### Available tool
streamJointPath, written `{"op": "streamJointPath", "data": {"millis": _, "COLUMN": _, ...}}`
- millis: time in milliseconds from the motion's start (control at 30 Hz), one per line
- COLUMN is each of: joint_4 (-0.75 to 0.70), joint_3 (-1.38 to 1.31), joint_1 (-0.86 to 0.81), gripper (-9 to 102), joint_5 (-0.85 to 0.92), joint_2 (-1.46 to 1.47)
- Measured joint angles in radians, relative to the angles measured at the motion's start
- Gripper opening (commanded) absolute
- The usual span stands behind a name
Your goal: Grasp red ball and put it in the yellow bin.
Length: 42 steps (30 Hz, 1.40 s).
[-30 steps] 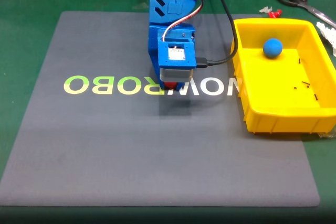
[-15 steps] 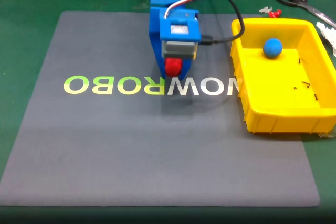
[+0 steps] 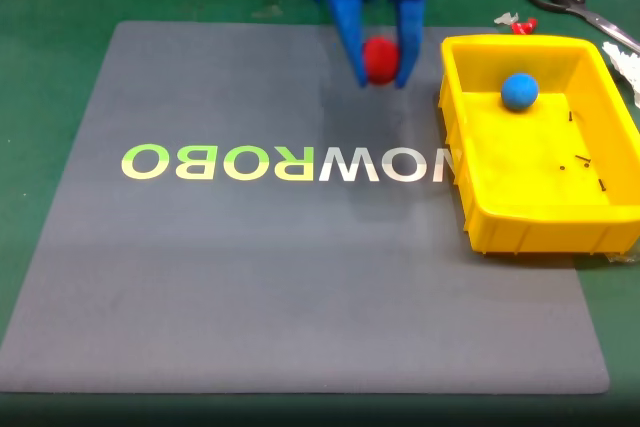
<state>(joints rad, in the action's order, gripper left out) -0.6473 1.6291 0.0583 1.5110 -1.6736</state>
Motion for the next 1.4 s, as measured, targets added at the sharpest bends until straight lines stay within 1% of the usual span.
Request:
{"op": "streamJointPath", "data": {"millis": 233, "joint_4": 0.032, "joint_3": 0.000, "joint_1": 0.146, "gripper": 0, "joint_5": -0.040, "joint_2": -0.034}}
{"op": "streamJointPath", "data": {"millis": 500, "joint_4": 0.176, "joint_3": 0.000, "joint_1": 0.333, "gripper": 0, "joint_5": -0.066, "joint_2": -0.023}}
{"op": "streamJointPath", "data": {"millis": 633, "joint_4": 0.212, "joint_3": 0.000, "joint_1": 0.411, "gripper": 0, "joint_5": -0.066, "joint_2": 0.037}}
{"op": "streamJointPath", "data": {"millis": 800, "joint_4": 0.242, "joint_3": 0.000, "joint_1": 0.459, "gripper": 0, "joint_5": -0.066, "joint_2": 0.123}}
{"op": "streamJointPath", "data": {"millis": 1067, "joint_4": 0.279, "joint_3": 0.000, "joint_1": 0.462, "gripper": 0, "joint_5": -0.066, "joint_2": 0.161}}
{"op": "streamJointPath", "data": {"millis": 1100, "joint_4": 0.281, "joint_3": 0.000, "joint_1": 0.460, "gripper": 3, "joint_5": -0.066, "joint_2": 0.161}}
{"op": "streamJointPath", "data": {"millis": 1233, "joint_4": 0.287, "joint_3": 0.000, "joint_1": 0.459, "gripper": 18, "joint_5": -0.066, "joint_2": 0.161}}
{"op": "streamJointPath", "data": {"millis": 1333, "joint_4": 0.288, "joint_3": 0.000, "joint_1": 0.456, "gripper": 27, "joint_5": -0.066, "joint_2": 0.161}}
{"op": "streamJointPath", "data": {"millis": 1400, "joint_4": 0.290, "joint_3": 0.000, "joint_1": 0.448, "gripper": 28, "joint_5": -0.069, "joint_2": 0.161}}
